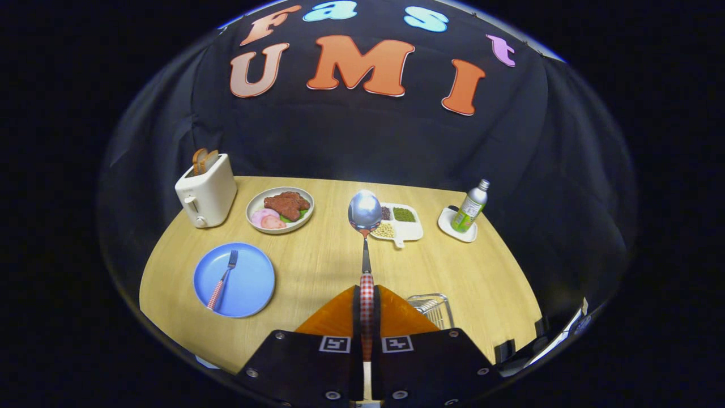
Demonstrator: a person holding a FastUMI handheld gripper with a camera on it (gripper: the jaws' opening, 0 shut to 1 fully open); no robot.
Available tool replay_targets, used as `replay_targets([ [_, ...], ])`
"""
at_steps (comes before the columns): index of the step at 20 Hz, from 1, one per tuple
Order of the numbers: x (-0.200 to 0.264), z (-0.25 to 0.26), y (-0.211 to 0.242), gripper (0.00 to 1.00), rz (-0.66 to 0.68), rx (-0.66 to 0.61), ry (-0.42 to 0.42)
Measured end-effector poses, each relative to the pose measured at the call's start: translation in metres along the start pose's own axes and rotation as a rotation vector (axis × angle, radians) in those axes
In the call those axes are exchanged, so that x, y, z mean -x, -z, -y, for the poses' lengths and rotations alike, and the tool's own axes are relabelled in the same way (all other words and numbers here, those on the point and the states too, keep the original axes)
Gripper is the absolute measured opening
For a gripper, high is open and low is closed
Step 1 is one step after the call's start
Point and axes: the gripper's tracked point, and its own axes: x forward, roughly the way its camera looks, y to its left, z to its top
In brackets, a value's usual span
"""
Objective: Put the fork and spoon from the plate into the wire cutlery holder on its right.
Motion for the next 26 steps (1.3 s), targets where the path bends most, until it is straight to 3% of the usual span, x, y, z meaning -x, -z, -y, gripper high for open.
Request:
replay_targets([
  [8, 0.007, 0.057, 0.045, 0.06, -0.211, 0.078, 0.005],
  [12, 0.011, 0.065, 0.067, 0.06, -0.328, 0.076, -0.04],
  [26, -0.007, 0.082, 0.124, 0.08, -0.665, 0.26, -0.147],
])
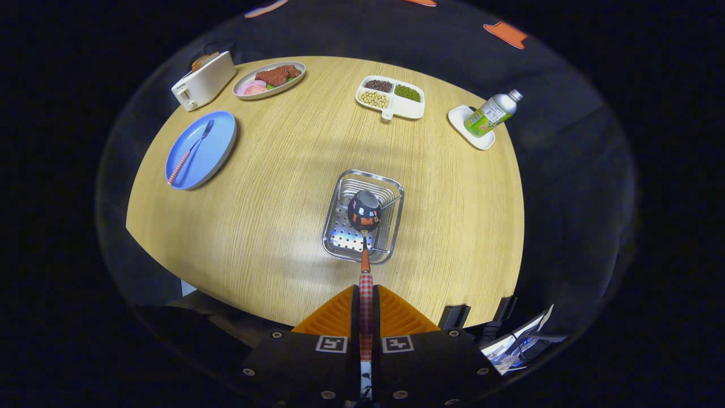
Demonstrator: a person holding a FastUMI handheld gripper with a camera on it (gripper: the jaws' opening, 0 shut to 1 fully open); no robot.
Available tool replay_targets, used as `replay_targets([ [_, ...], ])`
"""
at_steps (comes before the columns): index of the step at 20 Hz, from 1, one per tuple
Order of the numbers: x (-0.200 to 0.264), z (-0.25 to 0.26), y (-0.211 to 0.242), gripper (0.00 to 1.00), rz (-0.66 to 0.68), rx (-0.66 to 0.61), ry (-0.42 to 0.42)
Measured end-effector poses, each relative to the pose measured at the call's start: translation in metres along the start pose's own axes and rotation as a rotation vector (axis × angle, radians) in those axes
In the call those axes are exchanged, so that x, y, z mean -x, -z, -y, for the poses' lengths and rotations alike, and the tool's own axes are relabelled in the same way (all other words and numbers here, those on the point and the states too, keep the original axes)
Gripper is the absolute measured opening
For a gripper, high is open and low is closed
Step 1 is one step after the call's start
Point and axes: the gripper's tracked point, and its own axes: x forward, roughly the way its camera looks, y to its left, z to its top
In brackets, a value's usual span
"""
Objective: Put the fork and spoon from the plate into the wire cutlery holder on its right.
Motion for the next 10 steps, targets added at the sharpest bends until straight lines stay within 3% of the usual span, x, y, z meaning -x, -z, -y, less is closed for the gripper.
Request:
replay_targets([
  [5, -0.011, 0.004, -0.003, 0.08, -0.063, -0.026, -0.032],
  [10, -0.01, 0.0, -0.021, 0.14, -0.036, -0.039, -0.062],
])
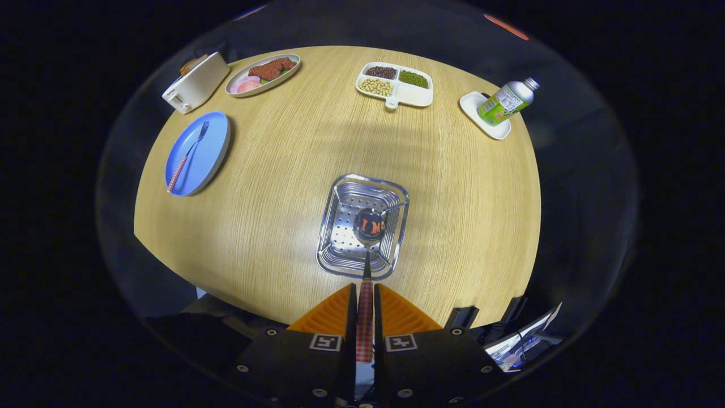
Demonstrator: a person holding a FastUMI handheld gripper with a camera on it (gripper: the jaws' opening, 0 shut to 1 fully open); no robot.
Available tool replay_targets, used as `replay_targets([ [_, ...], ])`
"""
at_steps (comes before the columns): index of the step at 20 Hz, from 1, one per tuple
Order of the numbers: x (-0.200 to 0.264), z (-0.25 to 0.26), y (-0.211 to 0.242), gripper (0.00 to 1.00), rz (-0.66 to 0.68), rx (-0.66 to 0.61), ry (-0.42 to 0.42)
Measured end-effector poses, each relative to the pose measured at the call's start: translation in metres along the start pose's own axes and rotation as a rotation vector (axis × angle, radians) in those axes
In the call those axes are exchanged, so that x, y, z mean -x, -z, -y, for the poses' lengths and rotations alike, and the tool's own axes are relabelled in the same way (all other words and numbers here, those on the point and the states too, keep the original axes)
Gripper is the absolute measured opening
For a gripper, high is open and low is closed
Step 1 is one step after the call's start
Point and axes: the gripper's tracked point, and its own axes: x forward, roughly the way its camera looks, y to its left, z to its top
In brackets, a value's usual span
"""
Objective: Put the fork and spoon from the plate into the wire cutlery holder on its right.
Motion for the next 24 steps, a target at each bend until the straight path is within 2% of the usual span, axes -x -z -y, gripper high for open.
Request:
replay_targets([
  [4, 0.009, -0.01, -0.019, 0.19, 0.092, -0.046, -0.038],
  [7, 0.004, -0.009, -0.032, 0.25, 0.156, -0.114, -0.032],
  [10, 0.002, -0.005, -0.033, 0.26, 0.181, -0.161, -0.014],
  [16, 0.047, -0.016, -0.073, 0.29, 0.432, -0.226, -0.04],
  [19, 0.09, -0.026, -0.1, 0.45, 0.608, -0.229, -0.036],
  [20, 0.104, -0.032, -0.109, 0.47, 0.676, -0.217, -0.032],
  [24, 0.141, -0.078, -0.133, 0.66, 0.872, -0.196, -0.057],
])
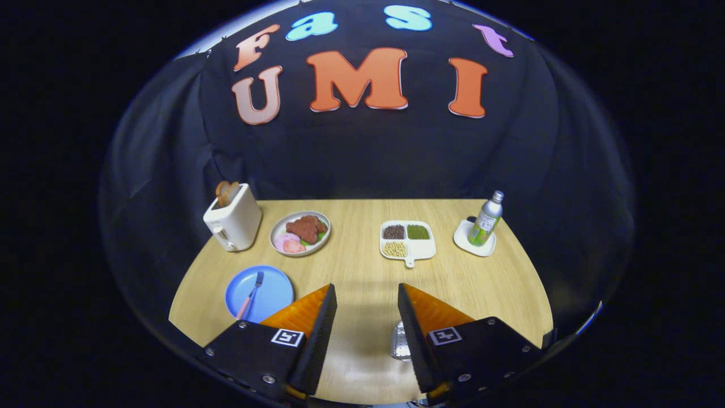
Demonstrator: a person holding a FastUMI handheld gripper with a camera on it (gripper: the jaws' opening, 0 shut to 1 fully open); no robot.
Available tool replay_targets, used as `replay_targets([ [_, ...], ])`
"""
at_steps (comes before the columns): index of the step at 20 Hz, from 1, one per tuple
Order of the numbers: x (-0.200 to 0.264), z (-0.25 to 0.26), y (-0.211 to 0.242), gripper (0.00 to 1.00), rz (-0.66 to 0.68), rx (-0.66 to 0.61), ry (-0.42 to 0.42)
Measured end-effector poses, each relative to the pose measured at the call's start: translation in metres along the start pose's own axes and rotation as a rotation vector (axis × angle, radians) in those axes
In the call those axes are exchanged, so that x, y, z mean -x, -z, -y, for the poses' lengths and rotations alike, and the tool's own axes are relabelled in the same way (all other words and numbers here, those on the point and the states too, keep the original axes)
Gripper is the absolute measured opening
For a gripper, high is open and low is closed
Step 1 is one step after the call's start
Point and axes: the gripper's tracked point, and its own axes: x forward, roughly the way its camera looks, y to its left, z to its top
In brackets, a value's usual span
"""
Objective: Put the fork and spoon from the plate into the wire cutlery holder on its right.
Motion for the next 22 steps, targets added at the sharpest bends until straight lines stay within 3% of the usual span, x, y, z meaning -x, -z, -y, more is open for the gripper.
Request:
replay_targets([
  [6, -0.015, -0.102, 0.032, 0.8, -0.019, 0.053, -0.113],
  [12, -0.039, -0.182, 0.054, 0.82, -0.048, 0.085, -0.191],
  [22, -0.098, -0.241, 0.145, 0.83, -0.296, 0.095, -0.218],
])
